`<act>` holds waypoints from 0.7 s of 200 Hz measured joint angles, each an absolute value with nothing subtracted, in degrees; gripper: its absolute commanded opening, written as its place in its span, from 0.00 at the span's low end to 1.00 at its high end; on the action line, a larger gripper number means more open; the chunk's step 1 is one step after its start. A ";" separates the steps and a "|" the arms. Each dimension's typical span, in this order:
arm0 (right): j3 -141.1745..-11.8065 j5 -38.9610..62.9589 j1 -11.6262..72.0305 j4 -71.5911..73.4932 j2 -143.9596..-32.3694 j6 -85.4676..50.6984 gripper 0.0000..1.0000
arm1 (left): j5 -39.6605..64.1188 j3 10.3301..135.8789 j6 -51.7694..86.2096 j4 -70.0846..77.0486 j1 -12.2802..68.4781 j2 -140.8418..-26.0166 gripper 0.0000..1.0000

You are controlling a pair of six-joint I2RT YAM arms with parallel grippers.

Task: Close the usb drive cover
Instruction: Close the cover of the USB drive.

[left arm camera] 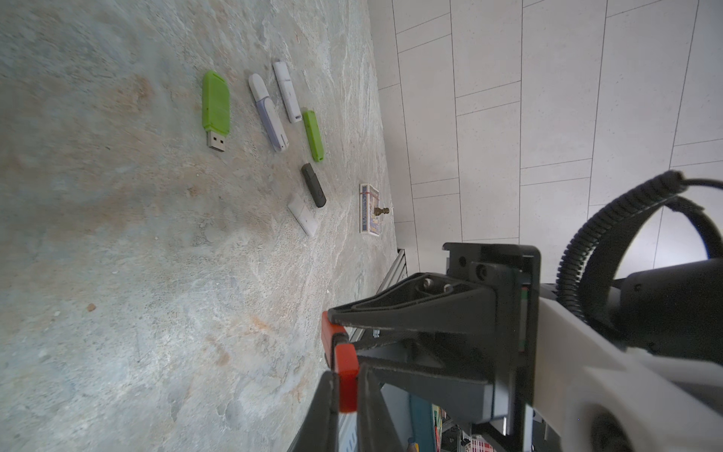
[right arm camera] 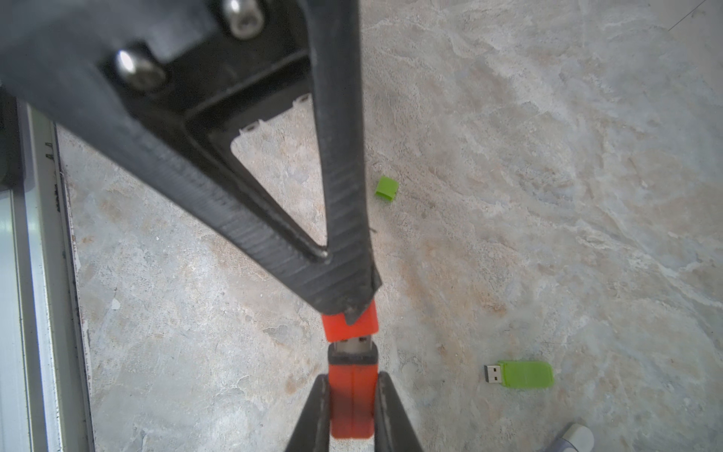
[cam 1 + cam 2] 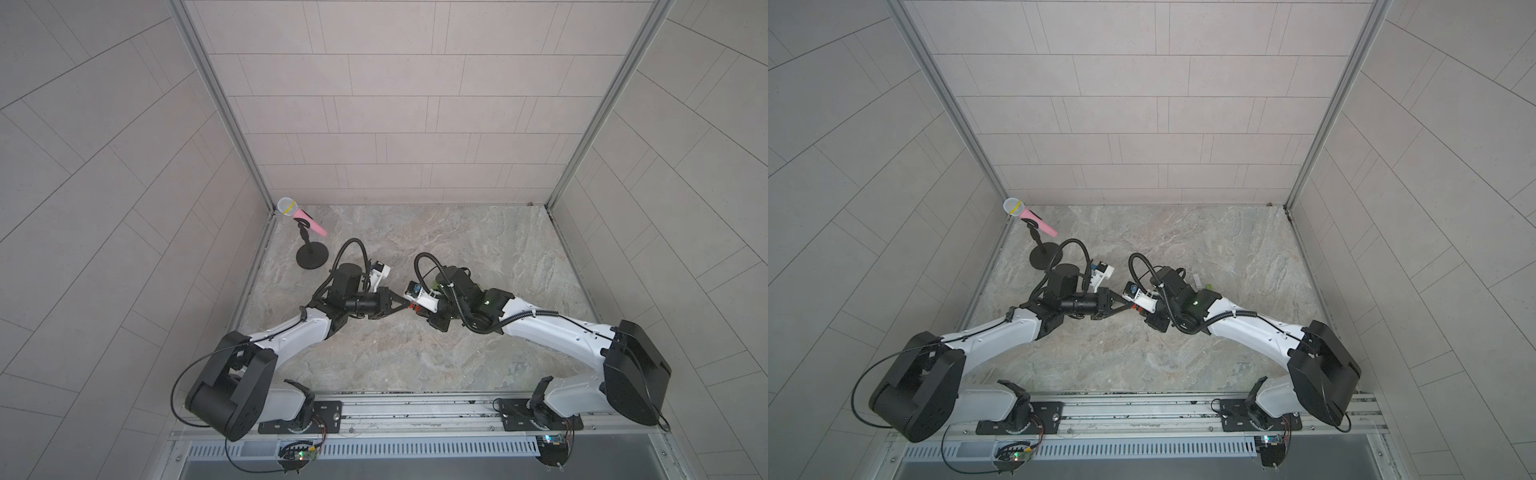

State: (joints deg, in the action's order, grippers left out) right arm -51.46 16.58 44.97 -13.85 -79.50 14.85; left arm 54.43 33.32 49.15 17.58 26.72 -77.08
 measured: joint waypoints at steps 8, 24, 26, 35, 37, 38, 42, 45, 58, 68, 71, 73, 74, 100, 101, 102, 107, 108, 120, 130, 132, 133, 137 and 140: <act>-51.46 16.60 44.97 -13.85 -79.50 14.96 0.16 | 54.59 33.32 49.17 17.74 26.79 -77.32 0.11; -51.46 16.73 44.99 -13.93 -79.50 15.27 0.16 | 55.16 33.50 49.17 17.80 26.81 -77.84 0.11; -51.46 16.75 44.99 -13.93 -79.50 15.29 0.16 | 55.22 33.52 49.17 17.80 26.81 -77.89 0.11; -51.46 16.82 44.99 -14.00 -79.48 15.68 0.16 | 55.46 33.56 49.12 17.80 26.79 -78.13 0.11; -51.46 16.84 44.99 -14.00 -79.48 15.79 0.16 | 55.55 33.58 49.08 17.80 26.81 -78.17 0.11; -51.46 16.86 44.99 -14.02 -79.48 15.90 0.16 | 55.57 33.58 49.10 17.80 26.81 -78.22 0.11; -51.46 16.88 44.99 -14.09 -79.48 16.08 0.16 | 55.70 33.65 49.08 17.78 26.81 -78.32 0.11; -51.46 16.88 44.99 -14.13 -79.42 16.21 0.16 | 55.83 33.71 49.06 17.76 26.81 -78.43 0.11; -51.42 16.82 44.99 -14.37 -79.09 16.97 0.16 | 56.49 34.17 48.84 17.52 26.81 -78.89 0.11; -51.42 16.75 44.97 -14.52 -78.74 17.47 0.16 | 57.04 34.65 48.47 17.19 26.81 -79.22 0.11; -51.42 16.75 44.97 -14.55 -78.67 17.69 0.16 | 57.19 34.83 48.12 16.97 26.81 -79.31 0.11; -51.42 16.78 44.95 -14.55 -78.61 17.82 0.16 | 57.32 34.96 48.10 16.86 26.81 -79.33 0.11; -51.42 16.78 44.95 -14.55 -78.59 17.85 0.16 | 57.34 34.98 48.07 16.82 26.83 -79.35 0.11; -51.42 16.80 44.97 -14.76 -77.67 19.27 0.16 | 57.98 36.36 46.24 14.68 27.00 -79.50 0.11; -51.42 16.80 44.97 -14.76 -77.65 19.31 0.16 | 57.95 36.40 46.19 14.61 27.03 -79.50 0.11; -51.42 16.80 44.97 -14.76 -77.65 19.33 0.16 | 57.98 36.47 46.09 14.52 27.03 -79.50 0.11; -51.42 16.82 44.97 -14.85 -77.60 19.53 0.16 | 57.98 36.64 45.74 14.11 27.07 -79.50 0.11; -51.42 16.82 44.97 -14.85 -77.58 19.55 0.16 | 58.00 36.67 45.71 14.04 27.09 -79.50 0.11; -51.55 16.99 44.97 -15.31 -77.58 19.90 0.16 | 57.98 37.12 44.93 12.73 27.20 -79.50 0.11; -51.86 17.21 44.97 -15.92 -77.58 20.14 0.16 | 57.95 37.39 44.38 11.90 27.31 -79.50 0.11; -51.94 17.23 44.99 -16.12 -77.58 20.16 0.16 | 57.91 37.43 44.27 11.70 27.33 -79.50 0.11; -51.96 17.23 44.99 -16.16 -77.58 20.18 0.16 | 57.91 37.45 44.25 11.68 27.35 -79.50 0.11; -52.14 17.28 44.99 -16.51 -77.58 20.34 0.16 | 57.91 37.56 43.81 11.31 27.40 -79.50 0.11; -52.23 17.34 44.99 -16.71 -77.58 20.38 0.16 | 57.93 37.69 43.68 11.00 27.44 -79.50 0.11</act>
